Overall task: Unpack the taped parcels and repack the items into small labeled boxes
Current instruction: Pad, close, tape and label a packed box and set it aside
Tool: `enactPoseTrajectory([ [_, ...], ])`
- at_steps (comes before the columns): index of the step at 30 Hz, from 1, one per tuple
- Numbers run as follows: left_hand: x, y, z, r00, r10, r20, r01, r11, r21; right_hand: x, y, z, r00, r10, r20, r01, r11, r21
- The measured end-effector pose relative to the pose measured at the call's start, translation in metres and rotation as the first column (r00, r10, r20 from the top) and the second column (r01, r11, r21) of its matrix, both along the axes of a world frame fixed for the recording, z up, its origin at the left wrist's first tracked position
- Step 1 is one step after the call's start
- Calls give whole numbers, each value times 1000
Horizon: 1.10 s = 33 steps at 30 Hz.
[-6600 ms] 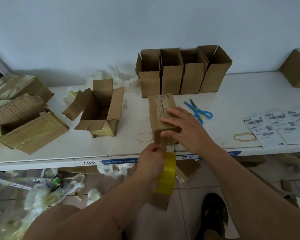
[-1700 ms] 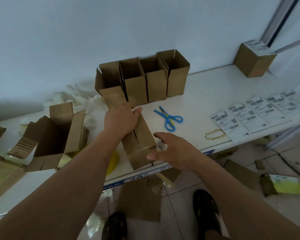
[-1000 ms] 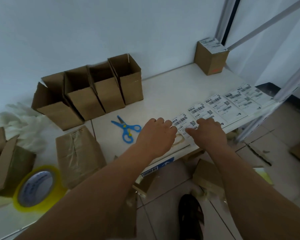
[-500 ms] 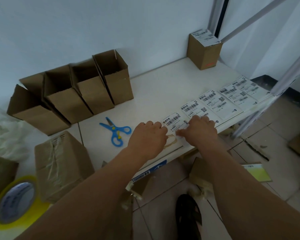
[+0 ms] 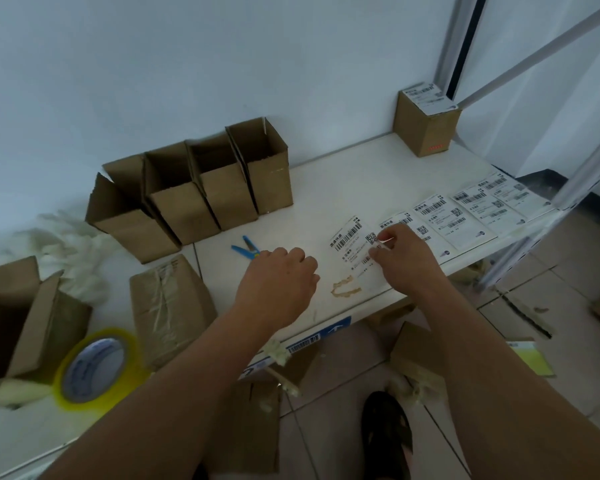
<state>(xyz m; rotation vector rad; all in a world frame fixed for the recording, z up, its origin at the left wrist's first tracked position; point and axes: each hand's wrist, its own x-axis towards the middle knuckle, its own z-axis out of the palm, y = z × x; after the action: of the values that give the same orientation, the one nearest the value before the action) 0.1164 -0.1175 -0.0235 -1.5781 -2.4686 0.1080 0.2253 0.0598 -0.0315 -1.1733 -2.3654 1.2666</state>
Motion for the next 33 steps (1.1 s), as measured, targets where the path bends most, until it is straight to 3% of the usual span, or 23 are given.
enactPoseTrajectory([
  [4,-4,-34,13,999,-17,-44,16,1000,-10,-4,-33,16,994,49,-99,-51,999,-16],
  [9,-14,-86,32,997,67,-29,-64,994,91,-20,-82,32,988,45,-145,-52,998,-41],
  [13,-23,-129,35,986,166,31,-168,961,220,-33,-120,46,960,-31,-277,-9,990,-141],
  [19,-38,-188,30,947,292,136,-318,912,261,-57,-172,46,930,-31,-367,-97,941,-325],
  [27,-46,-227,30,847,422,324,-483,865,138,-85,-204,36,934,90,-345,-211,919,-333],
  [33,-44,-227,21,646,486,588,-596,803,-7,-97,-211,36,937,173,-303,-254,933,-255],
])
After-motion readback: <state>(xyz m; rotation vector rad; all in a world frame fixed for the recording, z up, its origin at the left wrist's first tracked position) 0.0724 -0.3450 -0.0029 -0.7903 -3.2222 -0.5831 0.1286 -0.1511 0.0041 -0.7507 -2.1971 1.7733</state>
